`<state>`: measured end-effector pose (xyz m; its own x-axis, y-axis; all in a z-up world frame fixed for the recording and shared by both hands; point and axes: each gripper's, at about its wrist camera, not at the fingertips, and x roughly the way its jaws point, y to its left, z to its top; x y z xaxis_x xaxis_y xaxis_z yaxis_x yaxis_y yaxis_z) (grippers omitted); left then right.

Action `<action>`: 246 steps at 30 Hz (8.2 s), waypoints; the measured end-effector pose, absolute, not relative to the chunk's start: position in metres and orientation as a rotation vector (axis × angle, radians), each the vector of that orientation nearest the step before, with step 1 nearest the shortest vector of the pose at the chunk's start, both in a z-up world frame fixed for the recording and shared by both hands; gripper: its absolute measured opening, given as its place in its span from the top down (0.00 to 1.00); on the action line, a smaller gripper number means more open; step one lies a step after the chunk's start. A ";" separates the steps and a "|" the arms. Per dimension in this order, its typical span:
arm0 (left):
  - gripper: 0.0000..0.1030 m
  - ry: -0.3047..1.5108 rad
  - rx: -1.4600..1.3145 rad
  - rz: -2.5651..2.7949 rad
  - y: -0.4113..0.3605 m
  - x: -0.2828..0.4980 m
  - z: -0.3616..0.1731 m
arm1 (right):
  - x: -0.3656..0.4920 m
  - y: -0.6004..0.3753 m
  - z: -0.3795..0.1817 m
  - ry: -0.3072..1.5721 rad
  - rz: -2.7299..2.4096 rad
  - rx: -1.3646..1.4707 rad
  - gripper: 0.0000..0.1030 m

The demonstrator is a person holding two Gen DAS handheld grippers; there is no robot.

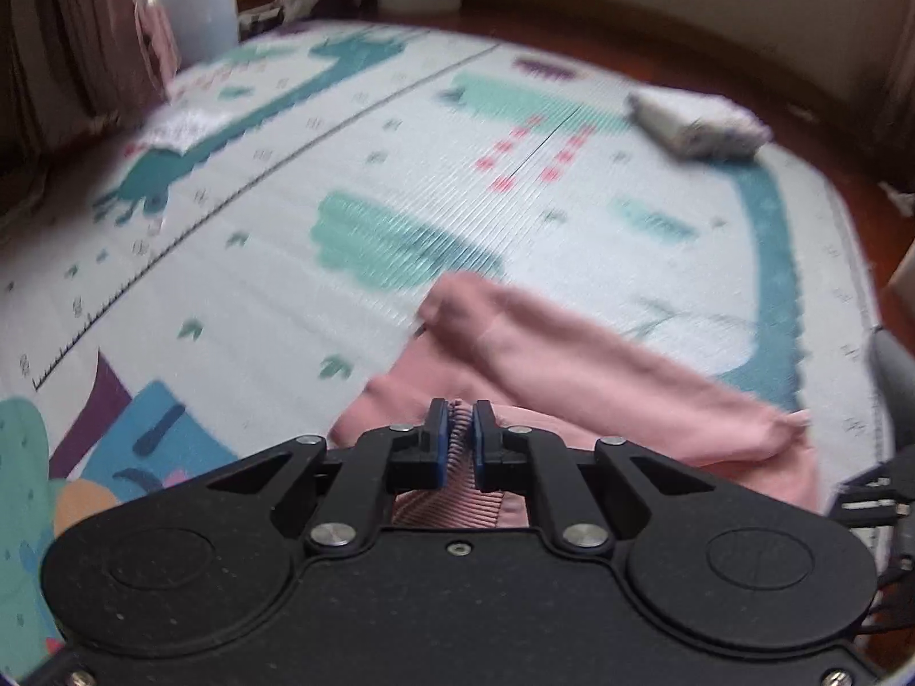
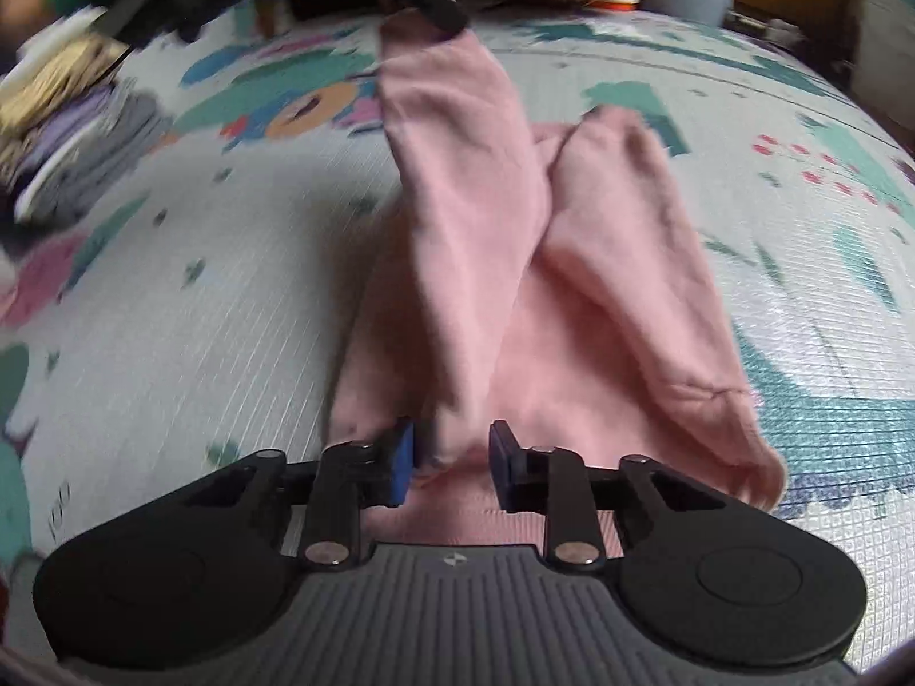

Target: Fold clothes

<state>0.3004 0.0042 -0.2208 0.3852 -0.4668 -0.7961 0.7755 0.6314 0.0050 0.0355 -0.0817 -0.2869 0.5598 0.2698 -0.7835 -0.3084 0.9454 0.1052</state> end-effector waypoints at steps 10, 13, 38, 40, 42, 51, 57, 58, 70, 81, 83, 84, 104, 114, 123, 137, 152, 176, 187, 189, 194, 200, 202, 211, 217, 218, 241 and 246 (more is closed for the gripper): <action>0.94 0.838 0.533 -0.859 -0.026 0.312 -0.233 | 0.016 -0.044 -0.276 0.766 0.386 -0.409 0.70; 0.94 0.828 0.683 -0.837 -0.040 0.312 -0.246 | 0.013 -0.034 -0.278 0.751 0.492 -0.481 0.72; 0.79 0.626 0.309 -0.632 0.019 0.283 -0.234 | 0.041 -0.066 -0.258 0.764 0.482 -0.192 0.68; 0.79 0.627 0.247 -0.604 0.039 0.266 -0.234 | 0.058 -0.062 -0.256 0.727 0.493 -0.209 0.68; 0.79 0.629 0.212 -0.629 0.046 0.250 -0.241 | 0.076 -0.055 -0.254 0.688 0.520 -0.233 0.68; 0.79 0.597 0.087 -0.689 0.017 0.267 -0.291 | 0.108 -0.068 -0.293 0.809 0.598 -0.278 0.66; 0.79 0.629 0.176 -0.717 0.001 0.280 -0.302 | 0.102 -0.068 -0.279 0.773 0.611 -0.305 0.66; 0.79 0.608 0.149 -0.721 0.004 0.279 -0.297 | 0.101 -0.066 -0.275 0.752 0.614 -0.310 0.66; 0.74 0.626 0.209 -0.693 -0.007 0.290 -0.301 | 0.134 -0.062 -0.286 0.814 0.615 -0.302 0.54; 0.74 0.565 0.089 -0.697 0.037 0.195 -0.271 | 0.163 -0.131 -0.214 0.835 1.015 -0.659 0.56; 0.74 0.578 0.102 -0.710 0.035 0.174 -0.271 | 0.159 -0.143 -0.203 0.854 1.078 -0.726 0.59; 0.74 0.586 0.106 -0.716 0.033 0.164 -0.271 | 0.156 -0.149 -0.198 0.863 1.100 -0.734 0.60; 0.74 0.701 0.258 -0.840 -0.002 0.068 -0.296 | 0.052 -0.209 -0.278 0.777 0.898 -0.435 0.59; 0.73 0.673 0.269 -0.879 -0.014 0.063 -0.295 | 0.038 -0.206 -0.268 0.655 0.930 -0.496 0.50; 0.57 0.642 0.492 -1.020 -0.025 0.044 -0.302 | 0.033 -0.209 -0.271 0.666 1.032 -0.599 0.46; 0.86 0.485 0.919 -1.027 -0.073 0.014 -0.330 | -0.004 -0.196 -0.288 0.558 1.081 -0.835 0.47; 0.88 0.591 0.437 -1.004 -0.040 0.061 -0.279 | 0.007 -0.183 -0.296 0.412 0.927 -0.986 0.26; 0.43 0.406 0.897 -0.915 -0.048 -0.004 -0.338 | 0.079 -0.208 -0.276 0.790 0.986 -0.420 0.77; 0.87 0.478 0.958 -1.013 -0.046 0.001 -0.324 | 0.074 -0.203 -0.270 0.792 1.124 -0.546 0.83; 0.87 0.530 0.935 -1.093 -0.040 -0.002 -0.315 | 0.065 -0.202 -0.265 0.790 1.194 -0.616 0.83; 0.87 0.627 0.754 -1.188 -0.023 0.013 -0.275 | 0.050 -0.206 -0.234 0.810 1.304 -0.655 0.84; 0.87 0.636 0.531 -1.150 0.009 0.078 -0.217 | 0.097 -0.203 -0.179 0.758 1.296 -0.637 0.84; 0.87 0.682 0.399 -1.133 0.021 0.113 -0.206 | 0.124 -0.202 -0.165 0.755 1.285 -0.606 0.84; 0.87 0.898 -0.067 -1.063 0.063 0.247 -0.223 | 0.270 -0.197 -0.175 0.902 1.210 -0.405 0.85; 0.87 0.975 -0.224 -1.017 0.068 0.291 -0.248 | 0.320 -0.200 -0.216 0.994 1.181 -0.255 0.85; 0.87 0.980 -0.246 -1.011 0.067 0.297 -0.252 | 0.326 -0.201 -0.223 1.009 1.169 -0.224 0.85; 0.90 0.925 -0.988 -0.526 0.092 0.220 -0.329 | 0.278 -0.268 -0.290 1.035 0.767 0.579 0.89; 0.77 0.933 -0.851 -0.438 0.103 0.219 -0.325 | 0.287 -0.265 -0.310 1.072 0.640 0.524 0.77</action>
